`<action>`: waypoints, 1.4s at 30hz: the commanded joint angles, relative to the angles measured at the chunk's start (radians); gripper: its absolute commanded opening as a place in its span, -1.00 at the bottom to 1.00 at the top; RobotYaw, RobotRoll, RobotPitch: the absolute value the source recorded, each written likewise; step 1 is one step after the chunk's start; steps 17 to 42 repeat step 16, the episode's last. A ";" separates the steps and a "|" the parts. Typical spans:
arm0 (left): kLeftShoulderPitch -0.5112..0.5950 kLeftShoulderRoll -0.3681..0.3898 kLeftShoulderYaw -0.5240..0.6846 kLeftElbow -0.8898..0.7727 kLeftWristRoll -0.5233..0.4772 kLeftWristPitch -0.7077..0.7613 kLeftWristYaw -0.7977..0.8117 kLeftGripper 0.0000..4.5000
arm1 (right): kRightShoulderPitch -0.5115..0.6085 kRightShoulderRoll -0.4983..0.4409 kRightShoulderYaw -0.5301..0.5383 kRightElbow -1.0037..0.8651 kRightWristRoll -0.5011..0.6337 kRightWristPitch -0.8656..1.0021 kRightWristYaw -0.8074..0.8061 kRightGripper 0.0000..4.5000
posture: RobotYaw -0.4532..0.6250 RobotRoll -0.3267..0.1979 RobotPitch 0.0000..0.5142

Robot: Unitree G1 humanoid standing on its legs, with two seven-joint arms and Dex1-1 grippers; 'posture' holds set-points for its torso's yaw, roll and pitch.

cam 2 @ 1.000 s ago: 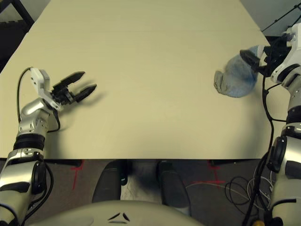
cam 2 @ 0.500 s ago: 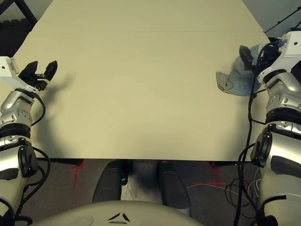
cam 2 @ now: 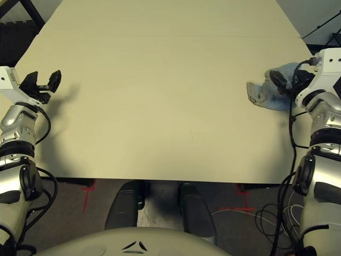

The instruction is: Wipe the water off the table with a rag.

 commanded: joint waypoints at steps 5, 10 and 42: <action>-0.016 -0.001 -0.005 0.057 0.020 -0.022 -0.003 1.00 | 0.026 -0.004 -0.074 -0.105 0.051 -0.058 -0.012 0.99 | 0.14 0.25 -0.29; -0.023 0.001 -0.004 0.065 0.026 -0.029 0.010 1.00 | 0.020 0.047 -0.086 -0.094 0.058 -0.115 -0.048 0.99 | 0.16 0.25 -0.32; -0.013 0.005 -0.003 0.056 0.031 -0.040 0.005 1.00 | 0.015 0.094 -0.074 -0.078 0.049 -0.151 -0.080 0.99 | 0.18 0.25 -0.32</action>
